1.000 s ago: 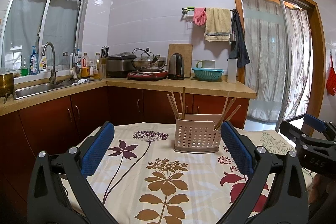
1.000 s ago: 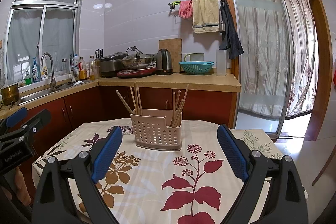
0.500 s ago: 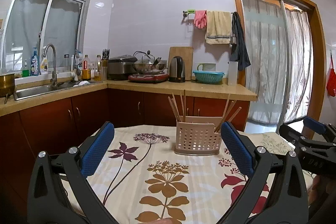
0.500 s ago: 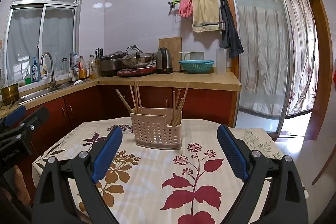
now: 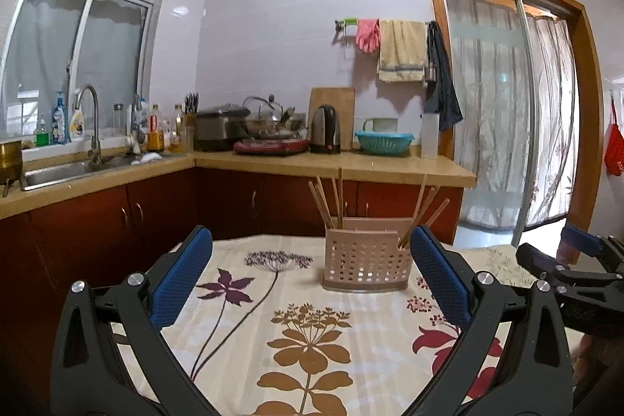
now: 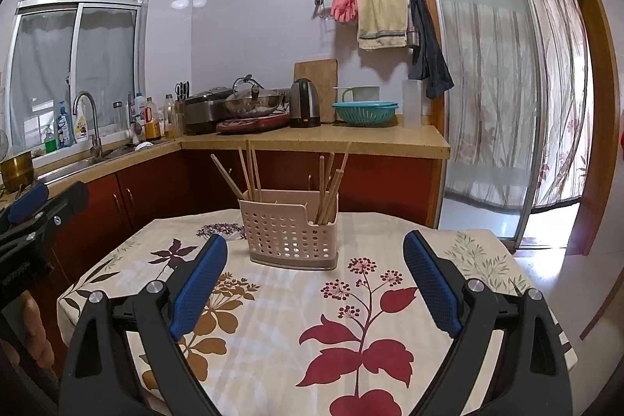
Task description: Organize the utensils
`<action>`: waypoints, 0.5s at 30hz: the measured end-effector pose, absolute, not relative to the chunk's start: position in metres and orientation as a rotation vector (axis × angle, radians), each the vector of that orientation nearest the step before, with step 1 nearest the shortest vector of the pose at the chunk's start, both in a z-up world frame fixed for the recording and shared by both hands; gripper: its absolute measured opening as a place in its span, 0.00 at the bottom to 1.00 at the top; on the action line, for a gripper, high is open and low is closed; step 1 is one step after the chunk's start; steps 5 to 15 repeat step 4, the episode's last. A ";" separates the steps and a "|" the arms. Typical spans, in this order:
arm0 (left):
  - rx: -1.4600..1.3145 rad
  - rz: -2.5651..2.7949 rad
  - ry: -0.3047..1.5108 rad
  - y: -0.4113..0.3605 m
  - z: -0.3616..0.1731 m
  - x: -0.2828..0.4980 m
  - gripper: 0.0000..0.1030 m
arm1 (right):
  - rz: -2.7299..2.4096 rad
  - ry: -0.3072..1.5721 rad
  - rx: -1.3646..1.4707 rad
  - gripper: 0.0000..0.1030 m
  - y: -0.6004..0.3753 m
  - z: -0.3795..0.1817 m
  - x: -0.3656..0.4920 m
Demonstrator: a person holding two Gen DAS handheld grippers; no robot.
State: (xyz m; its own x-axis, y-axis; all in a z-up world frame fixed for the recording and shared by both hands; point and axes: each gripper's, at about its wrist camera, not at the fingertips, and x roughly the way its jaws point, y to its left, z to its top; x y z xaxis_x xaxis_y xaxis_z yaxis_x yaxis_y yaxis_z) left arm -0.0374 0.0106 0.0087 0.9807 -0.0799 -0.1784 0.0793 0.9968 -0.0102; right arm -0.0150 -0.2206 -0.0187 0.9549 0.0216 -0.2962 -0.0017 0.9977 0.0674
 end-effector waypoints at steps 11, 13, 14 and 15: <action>0.001 -0.080 0.271 0.014 -0.009 -0.009 0.96 | -0.006 0.335 0.077 0.87 -0.228 -0.029 -0.002; 0.001 -0.080 0.271 0.014 -0.009 -0.009 0.96 | -0.006 0.335 0.077 0.87 -0.228 -0.029 -0.002; 0.001 -0.080 0.271 0.014 -0.009 -0.009 0.96 | -0.006 0.335 0.077 0.87 -0.228 -0.029 -0.002; 0.001 -0.080 0.271 0.014 -0.009 -0.009 0.96 | -0.006 0.335 0.077 0.87 -0.228 -0.029 -0.002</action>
